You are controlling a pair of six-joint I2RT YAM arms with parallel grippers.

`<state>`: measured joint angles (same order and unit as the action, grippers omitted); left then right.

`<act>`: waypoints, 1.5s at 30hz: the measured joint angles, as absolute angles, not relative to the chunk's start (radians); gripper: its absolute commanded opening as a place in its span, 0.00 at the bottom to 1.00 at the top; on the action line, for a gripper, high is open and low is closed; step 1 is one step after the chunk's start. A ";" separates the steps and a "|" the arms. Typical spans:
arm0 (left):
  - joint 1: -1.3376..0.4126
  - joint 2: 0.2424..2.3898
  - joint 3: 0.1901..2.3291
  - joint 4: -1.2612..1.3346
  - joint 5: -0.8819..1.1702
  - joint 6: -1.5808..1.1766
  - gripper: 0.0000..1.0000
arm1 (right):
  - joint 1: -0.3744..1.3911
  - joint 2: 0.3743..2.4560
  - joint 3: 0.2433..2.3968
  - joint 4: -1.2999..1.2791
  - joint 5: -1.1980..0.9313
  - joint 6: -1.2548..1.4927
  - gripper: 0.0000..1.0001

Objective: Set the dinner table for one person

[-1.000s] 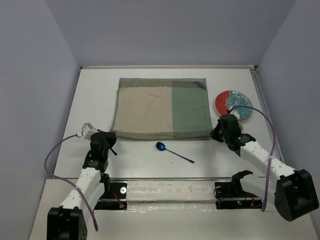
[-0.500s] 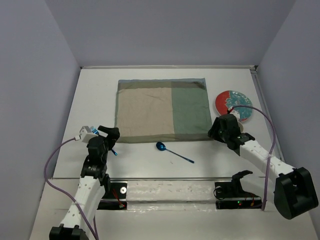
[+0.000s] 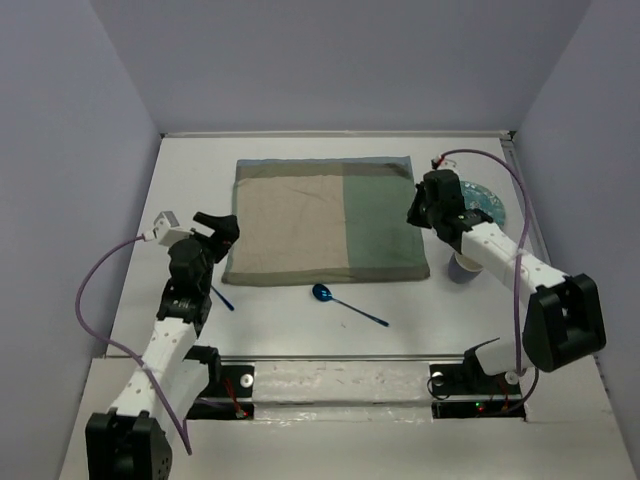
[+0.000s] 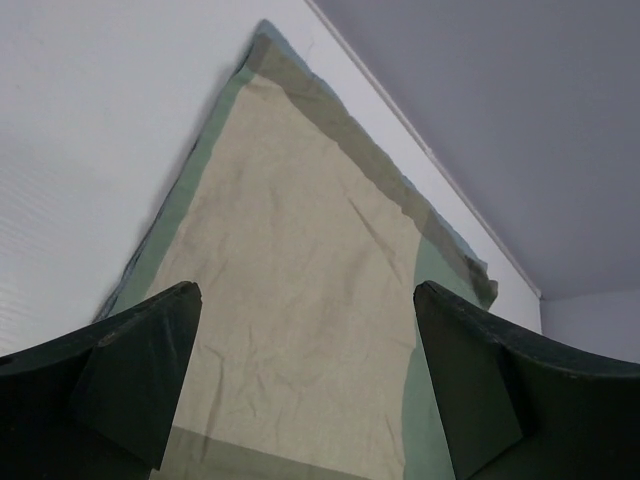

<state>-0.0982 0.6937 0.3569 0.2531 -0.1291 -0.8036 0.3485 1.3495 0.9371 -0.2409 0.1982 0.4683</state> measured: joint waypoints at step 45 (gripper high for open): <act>-0.107 2.034 1.277 0.389 -0.081 -0.845 0.80 | 0.089 2.337 1.924 -0.257 -0.044 0.336 0.12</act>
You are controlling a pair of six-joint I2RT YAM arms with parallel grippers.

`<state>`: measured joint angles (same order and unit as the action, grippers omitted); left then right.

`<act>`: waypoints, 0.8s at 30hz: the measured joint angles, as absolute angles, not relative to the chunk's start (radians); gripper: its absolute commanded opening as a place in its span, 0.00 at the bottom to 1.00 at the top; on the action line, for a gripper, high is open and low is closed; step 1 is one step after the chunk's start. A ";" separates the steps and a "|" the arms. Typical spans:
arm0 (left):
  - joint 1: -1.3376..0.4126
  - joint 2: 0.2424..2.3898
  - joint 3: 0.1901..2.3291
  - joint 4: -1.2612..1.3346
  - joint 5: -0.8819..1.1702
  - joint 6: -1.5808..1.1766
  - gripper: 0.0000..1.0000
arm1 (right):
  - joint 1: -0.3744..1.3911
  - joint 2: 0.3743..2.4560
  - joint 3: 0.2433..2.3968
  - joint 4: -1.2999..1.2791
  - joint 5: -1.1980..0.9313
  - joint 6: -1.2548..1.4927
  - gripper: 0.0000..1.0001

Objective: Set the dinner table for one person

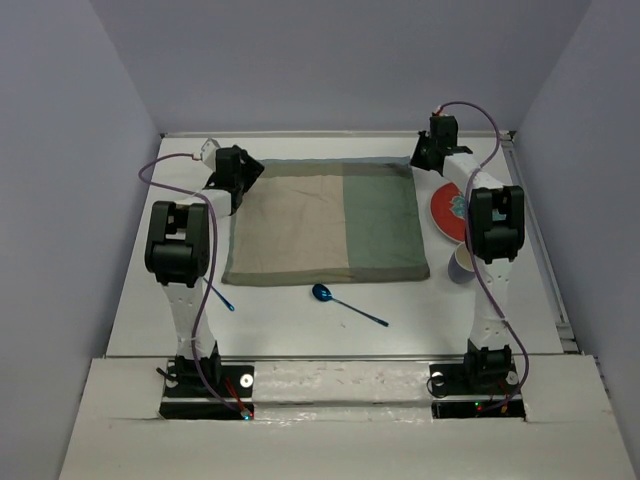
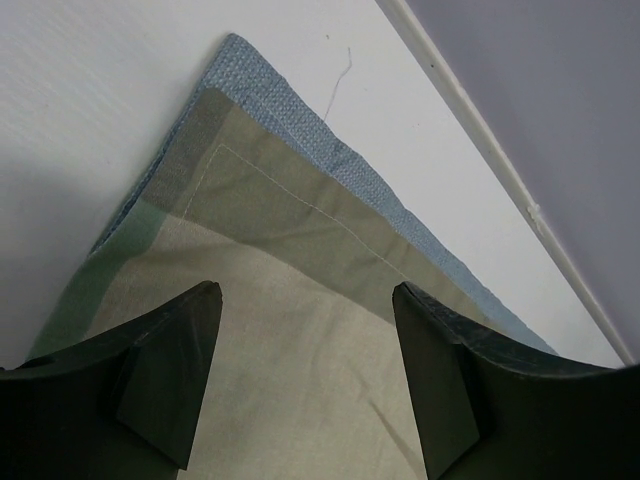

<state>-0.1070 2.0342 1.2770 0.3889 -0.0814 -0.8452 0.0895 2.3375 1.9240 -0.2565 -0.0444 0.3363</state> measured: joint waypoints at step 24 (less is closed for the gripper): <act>-0.103 2.047 1.277 0.384 -0.088 -0.823 0.80 | 0.040 2.313 1.737 -0.032 -0.183 0.525 0.44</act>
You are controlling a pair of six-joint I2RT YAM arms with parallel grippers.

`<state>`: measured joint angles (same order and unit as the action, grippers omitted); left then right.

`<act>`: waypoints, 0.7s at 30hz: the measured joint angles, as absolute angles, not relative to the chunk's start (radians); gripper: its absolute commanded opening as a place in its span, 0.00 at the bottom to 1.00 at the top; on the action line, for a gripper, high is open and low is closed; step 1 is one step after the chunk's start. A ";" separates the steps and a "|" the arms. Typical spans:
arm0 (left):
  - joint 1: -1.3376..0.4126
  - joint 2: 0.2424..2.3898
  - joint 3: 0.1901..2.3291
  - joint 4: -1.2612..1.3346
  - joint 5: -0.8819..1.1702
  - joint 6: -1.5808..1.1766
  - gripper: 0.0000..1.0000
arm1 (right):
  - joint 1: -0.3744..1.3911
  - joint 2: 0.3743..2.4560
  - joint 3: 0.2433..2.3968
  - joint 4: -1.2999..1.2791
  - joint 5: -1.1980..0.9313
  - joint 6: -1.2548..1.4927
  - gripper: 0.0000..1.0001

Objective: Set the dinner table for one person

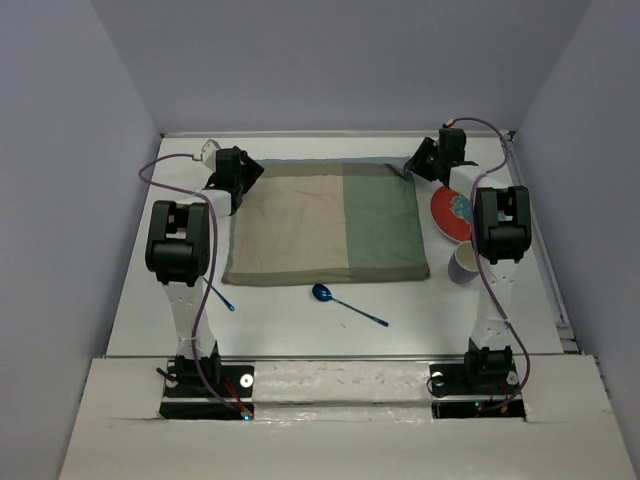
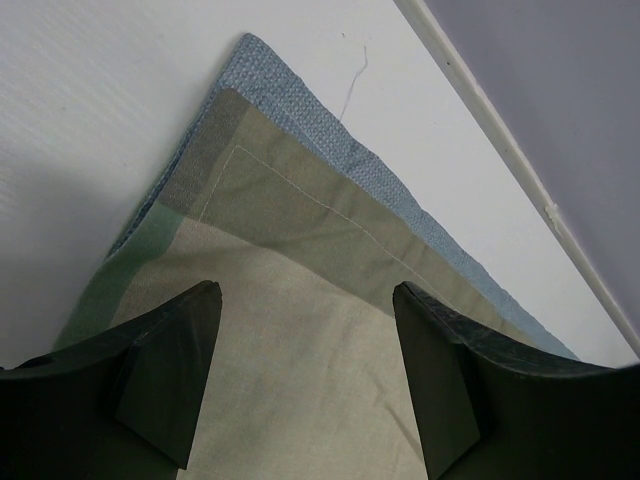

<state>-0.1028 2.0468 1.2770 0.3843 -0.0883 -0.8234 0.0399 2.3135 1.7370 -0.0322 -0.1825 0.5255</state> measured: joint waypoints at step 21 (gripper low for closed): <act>-0.103 2.047 1.277 0.385 -0.091 -0.819 0.80 | 0.041 2.314 1.737 -0.014 -0.311 0.543 0.09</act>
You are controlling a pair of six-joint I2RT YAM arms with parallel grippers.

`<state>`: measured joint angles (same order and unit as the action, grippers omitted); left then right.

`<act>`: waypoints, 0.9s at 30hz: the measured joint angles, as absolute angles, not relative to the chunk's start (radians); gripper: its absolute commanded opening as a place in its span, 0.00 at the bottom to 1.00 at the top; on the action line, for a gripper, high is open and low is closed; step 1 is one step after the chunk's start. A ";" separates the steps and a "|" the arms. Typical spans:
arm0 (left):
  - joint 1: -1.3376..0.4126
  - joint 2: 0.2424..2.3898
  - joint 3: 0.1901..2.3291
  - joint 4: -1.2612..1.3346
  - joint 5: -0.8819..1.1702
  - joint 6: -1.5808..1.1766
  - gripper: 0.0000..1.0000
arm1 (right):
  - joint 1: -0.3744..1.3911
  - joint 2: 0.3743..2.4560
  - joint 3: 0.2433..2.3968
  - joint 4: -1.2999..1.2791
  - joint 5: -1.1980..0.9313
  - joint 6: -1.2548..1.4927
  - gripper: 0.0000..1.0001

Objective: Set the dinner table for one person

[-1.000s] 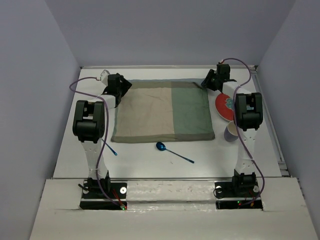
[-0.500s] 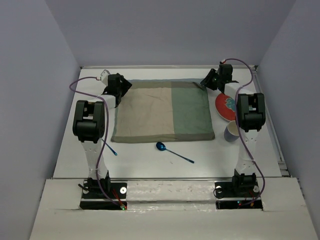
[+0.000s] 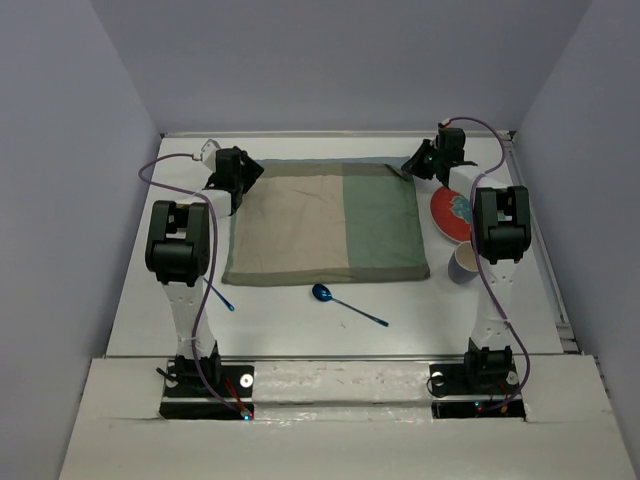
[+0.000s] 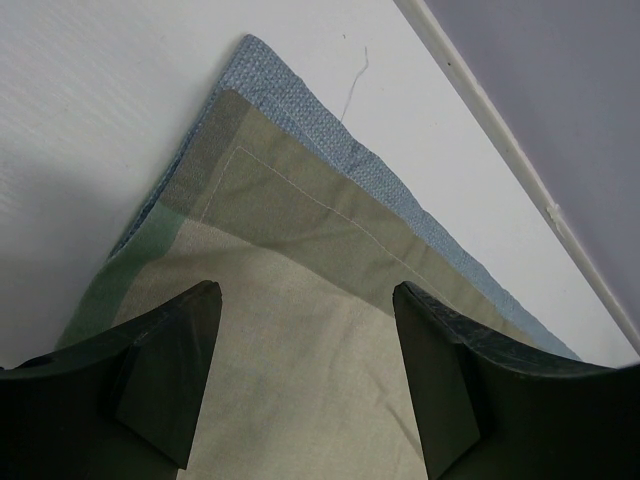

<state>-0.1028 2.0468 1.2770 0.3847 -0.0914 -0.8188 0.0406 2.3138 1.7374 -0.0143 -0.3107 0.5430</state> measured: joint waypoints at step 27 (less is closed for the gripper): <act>-0.103 2.074 1.277 0.392 -0.109 -0.815 0.79 | 0.041 2.452 1.892 0.009 -0.104 0.468 0.00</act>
